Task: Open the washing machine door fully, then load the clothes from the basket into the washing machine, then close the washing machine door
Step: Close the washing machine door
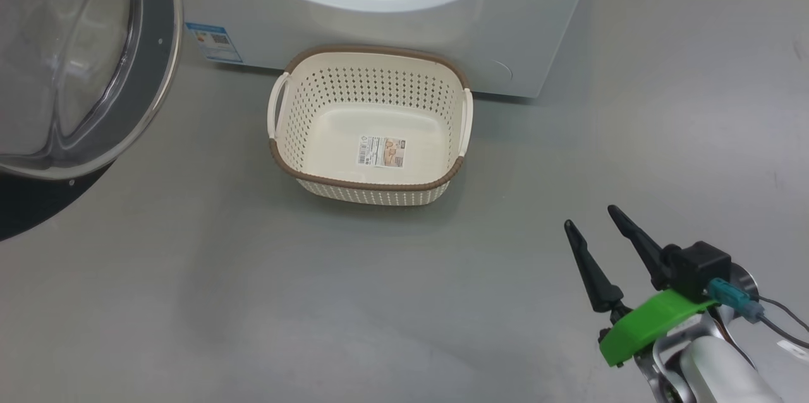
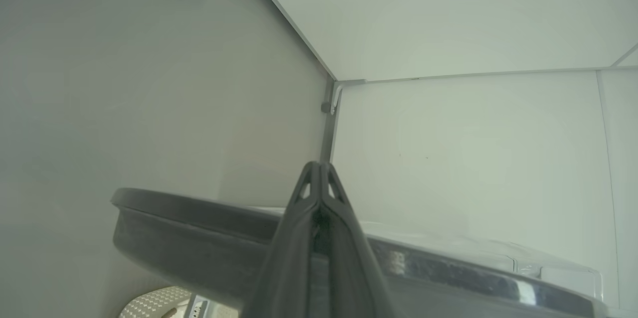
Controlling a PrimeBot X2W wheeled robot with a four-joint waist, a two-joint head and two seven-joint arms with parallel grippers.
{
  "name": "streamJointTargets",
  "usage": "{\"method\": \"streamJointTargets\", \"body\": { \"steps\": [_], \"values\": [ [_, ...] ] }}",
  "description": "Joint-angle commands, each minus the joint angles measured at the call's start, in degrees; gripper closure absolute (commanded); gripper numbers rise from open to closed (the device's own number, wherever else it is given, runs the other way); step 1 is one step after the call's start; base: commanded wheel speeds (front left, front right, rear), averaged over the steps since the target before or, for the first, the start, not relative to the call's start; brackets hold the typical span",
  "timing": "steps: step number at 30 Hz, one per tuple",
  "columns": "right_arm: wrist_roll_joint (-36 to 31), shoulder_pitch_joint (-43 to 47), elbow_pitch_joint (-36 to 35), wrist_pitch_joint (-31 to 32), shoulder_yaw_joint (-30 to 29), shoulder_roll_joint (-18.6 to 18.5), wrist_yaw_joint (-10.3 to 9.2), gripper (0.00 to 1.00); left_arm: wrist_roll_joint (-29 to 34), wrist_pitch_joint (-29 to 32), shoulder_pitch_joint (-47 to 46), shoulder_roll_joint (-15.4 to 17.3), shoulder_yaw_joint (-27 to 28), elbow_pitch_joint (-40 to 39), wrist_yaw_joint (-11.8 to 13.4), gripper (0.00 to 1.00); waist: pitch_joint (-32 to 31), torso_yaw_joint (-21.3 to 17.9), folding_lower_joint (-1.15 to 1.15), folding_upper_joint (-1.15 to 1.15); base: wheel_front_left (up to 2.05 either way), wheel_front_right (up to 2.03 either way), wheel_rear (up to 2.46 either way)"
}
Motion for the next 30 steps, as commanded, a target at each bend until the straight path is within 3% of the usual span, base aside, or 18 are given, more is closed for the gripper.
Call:
{"method": "streamJointTargets", "body": {
  "steps": [1, 15, 30],
  "values": [
    [-0.6, -0.8, -1.8, -0.5, 1.0, -1.2, 0.09, 0.0, -0.3, 0.9, -1.7, 4.8, 0.3, -1.3, -0.7, 1.0, -0.1, -0.1, 0.0, 0.0, 0.0, 0.0, 0.0],
    [-0.8, -0.7, -1.8, -0.5, 1.2, -1.3, 0.09, 0.0, -2.5, 9.0, -5.1, 6.9, -2.1, 4.4, -5.0, 1.0, -0.3, -0.3, 0.0, 0.0, 0.0, 0.0, 0.0],
    [-0.9, -0.9, -1.8, -0.5, 0.8, -0.1, 0.09, 0.0, -2.2, 13.9, -6.7, 5.7, -5.9, 5.9, -8.3, 1.0, -0.6, 1.2, 0.0, 0.0, 0.0, 0.0, 0.0]
  ]
}}
